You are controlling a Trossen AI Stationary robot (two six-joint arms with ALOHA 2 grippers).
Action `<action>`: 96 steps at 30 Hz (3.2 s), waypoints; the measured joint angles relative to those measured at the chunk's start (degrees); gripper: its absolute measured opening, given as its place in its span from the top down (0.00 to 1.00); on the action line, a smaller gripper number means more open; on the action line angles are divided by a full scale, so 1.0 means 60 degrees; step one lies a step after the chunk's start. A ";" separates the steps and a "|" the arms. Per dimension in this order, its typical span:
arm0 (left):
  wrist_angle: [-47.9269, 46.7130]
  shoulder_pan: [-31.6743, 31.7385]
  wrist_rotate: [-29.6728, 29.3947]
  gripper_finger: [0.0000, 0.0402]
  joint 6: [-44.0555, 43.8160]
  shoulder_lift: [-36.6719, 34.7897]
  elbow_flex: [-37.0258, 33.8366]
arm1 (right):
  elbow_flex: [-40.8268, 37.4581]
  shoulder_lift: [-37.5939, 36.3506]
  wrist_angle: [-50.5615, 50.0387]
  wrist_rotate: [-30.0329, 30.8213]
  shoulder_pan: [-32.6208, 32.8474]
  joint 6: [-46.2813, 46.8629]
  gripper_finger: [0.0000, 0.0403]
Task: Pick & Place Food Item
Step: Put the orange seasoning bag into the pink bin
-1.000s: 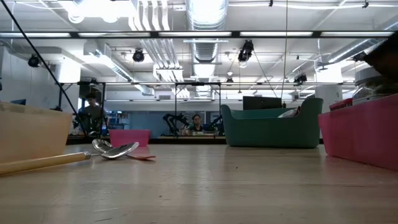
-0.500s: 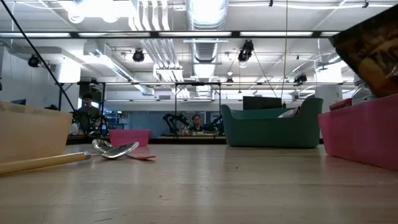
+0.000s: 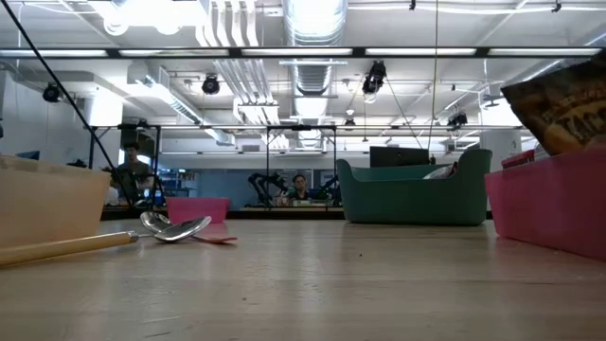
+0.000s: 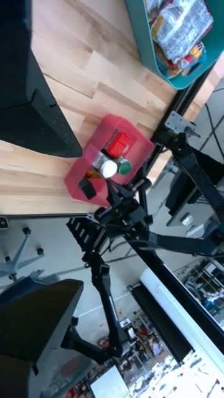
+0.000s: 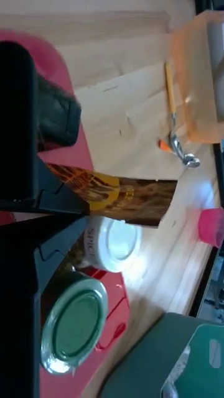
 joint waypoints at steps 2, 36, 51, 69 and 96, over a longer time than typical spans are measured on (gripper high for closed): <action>0.0133 0.0001 -0.0001 0.15 -0.0004 0.0000 0.0000 | -0.0244 0.0000 0.0398 0.0104 0.0015 -0.0141 0.98; 0.0736 0.0001 -0.0002 0.15 -0.0426 0.0000 0.0000 | -0.0739 0.0004 0.1249 -0.0999 0.0033 -0.0894 0.98; 0.0729 0.0000 0.0071 0.15 -0.0430 0.0007 0.0000 | -0.0732 0.0004 0.1240 -0.0853 0.0033 -0.0908 0.95; 0.0678 0.0000 0.0074 0.15 -0.0433 0.0007 0.0000 | -0.0566 -0.0047 0.1294 -0.0148 0.0029 -0.1219 0.48; 0.0667 0.0000 0.0253 0.15 -0.0429 0.0007 0.0000 | 0.0870 -0.0066 -0.0607 0.0290 0.0004 -0.1894 0.48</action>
